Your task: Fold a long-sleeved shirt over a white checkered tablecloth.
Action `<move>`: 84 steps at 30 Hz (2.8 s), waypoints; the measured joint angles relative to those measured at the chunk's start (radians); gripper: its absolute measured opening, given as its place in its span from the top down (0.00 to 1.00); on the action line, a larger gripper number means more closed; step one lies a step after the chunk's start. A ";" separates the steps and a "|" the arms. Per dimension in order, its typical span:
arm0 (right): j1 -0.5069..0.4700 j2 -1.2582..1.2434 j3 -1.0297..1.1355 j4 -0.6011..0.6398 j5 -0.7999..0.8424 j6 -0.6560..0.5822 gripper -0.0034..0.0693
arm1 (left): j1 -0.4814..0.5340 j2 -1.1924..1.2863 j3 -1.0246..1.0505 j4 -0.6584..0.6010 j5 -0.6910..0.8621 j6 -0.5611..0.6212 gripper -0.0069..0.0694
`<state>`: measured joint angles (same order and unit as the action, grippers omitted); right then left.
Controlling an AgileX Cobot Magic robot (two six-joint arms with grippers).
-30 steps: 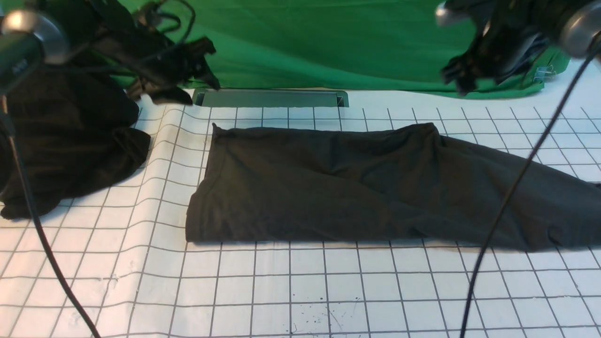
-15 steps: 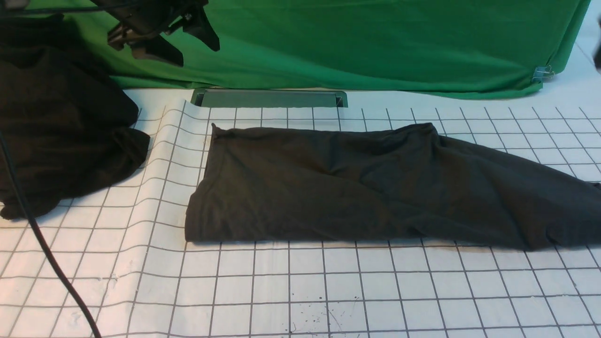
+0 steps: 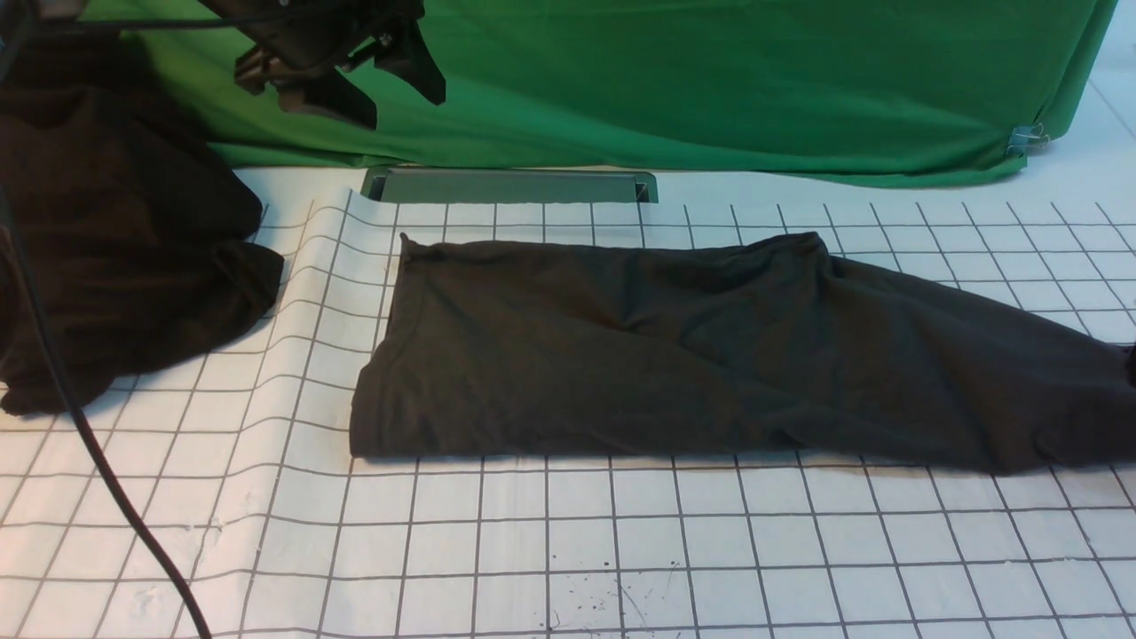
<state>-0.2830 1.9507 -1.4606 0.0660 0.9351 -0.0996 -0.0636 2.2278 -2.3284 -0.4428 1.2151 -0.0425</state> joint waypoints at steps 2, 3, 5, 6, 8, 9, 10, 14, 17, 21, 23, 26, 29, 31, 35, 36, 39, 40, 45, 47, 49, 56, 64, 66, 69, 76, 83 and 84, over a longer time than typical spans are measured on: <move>-0.001 0.041 0.000 0.014 -0.035 -0.003 0.00 | -0.005 0.000 0.000 0.000 0.000 0.003 0.23; -0.001 0.061 0.000 0.019 -0.051 -0.006 0.00 | -0.007 0.000 0.000 0.000 0.000 0.003 0.23; -0.001 0.093 0.000 0.022 -0.074 -0.018 0.00 | -0.008 0.000 0.000 0.000 0.000 0.004 0.23; -0.001 0.106 0.000 0.021 -0.083 -0.026 0.00 | -0.008 0.000 0.000 0.000 0.000 0.005 0.23; -0.001 0.122 -0.001 0.022 -0.092 -0.052 0.02 | -0.008 0.000 0.000 0.000 0.000 0.006 0.23; -0.001 0.123 -0.001 0.023 -0.093 -0.060 0.04 | -0.008 0.000 0.000 0.000 0.000 0.006 0.23; -0.001 0.124 -0.001 0.025 -0.093 -0.069 0.07 | -0.008 0.000 0.000 0.000 0.000 0.006 0.23; -0.001 0.127 -0.002 0.044 -0.091 -0.089 0.29 | -0.008 0.000 0.000 0.000 0.000 0.006 0.23; 0.000 0.129 -0.008 0.056 -0.074 -0.099 0.66 | -0.008 0.000 0.000 -0.001 0.000 0.006 0.23; 0.001 0.131 -0.037 0.026 -0.027 -0.104 0.88 | -0.008 -0.004 0.000 -0.035 0.000 0.006 0.23; 0.001 0.126 -0.074 -0.027 0.025 -0.105 0.91 | -0.008 -0.017 0.000 -0.063 0.000 0.011 0.23; 0.001 0.095 -0.125 -0.106 0.075 -0.102 0.92 | -0.008 -0.044 0.000 -0.070 0.000 0.024 0.23; 0.001 0.028 -0.235 -0.196 0.135 -0.073 0.92 | -0.007 -0.108 -0.001 -0.070 0.001 0.062 0.23; 0.001 0.004 -0.278 -0.211 0.163 -0.068 0.92 | -0.007 -0.133 -0.001 -0.052 0.002 0.077 0.23; 0.016 -0.039 -0.405 -0.219 0.254 -0.027 0.92 | -0.005 -0.170 0.001 0.039 0.003 0.088 0.23; 0.028 -0.050 -0.428 -0.219 0.266 -0.016 0.92 | 0.000 -0.175 0.001 0.048 0.003 0.088 0.23; 0.072 -0.077 -0.467 -0.219 0.278 0.014 0.92 | 0.015 -0.176 0.002 0.048 0.003 0.089 0.23; 0.123 -0.095 -0.481 -0.216 0.280 0.047 0.92 | 0.023 -0.176 0.002 0.048 0.003 0.089 0.23; 0.322 -0.131 -0.492 -0.212 0.280 0.176 0.92 | 0.046 -0.176 0.002 0.048 0.003 0.089 0.23; 0.426 -0.128 -0.493 -0.210 0.280 0.239 0.91 | 0.050 -0.176 0.002 0.071 0.003 0.089 0.23; 0.537 -0.113 -0.493 -0.206 0.268 0.305 0.91 | 0.051 -0.176 0.002 0.079 0.003 0.089 0.23; 0.787 0.013 -0.495 -0.204 0.131 0.465 0.88 | 0.051 -0.176 0.002 0.073 0.003 0.091 0.23; 0.933 0.202 -0.495 -0.201 -0.121 0.559 0.80 | 0.051 -0.176 0.002 0.064 0.003 0.091 0.23; 0.950 0.236 -0.495 -0.201 -0.163 0.568 0.74 | 0.051 -0.176 0.002 0.063 0.003 0.091 0.23; 0.961 0.271 -0.495 -0.201 -0.176 0.589 0.58 | 0.051 -0.176 0.002 0.063 0.003 0.091 0.23; 0.965 0.254 -0.538 -0.201 -0.028 0.532 0.18 | 0.051 -0.176 0.002 0.067 0.003 0.091 0.23; 0.917 0.073 -0.642 -0.191 0.248 0.278 0.49 | 0.051 -0.183 0.026 0.032 0.001 0.091 0.26; 0.902 0.034 -0.637 -0.191 0.253 0.262 0.56 | 0.051 -0.191 0.045 0.022 0.001 0.091 0.28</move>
<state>0.6186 1.9851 -2.0977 -0.1252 1.1883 0.1627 -0.0123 2.0371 -2.2836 -0.4207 1.2164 0.0484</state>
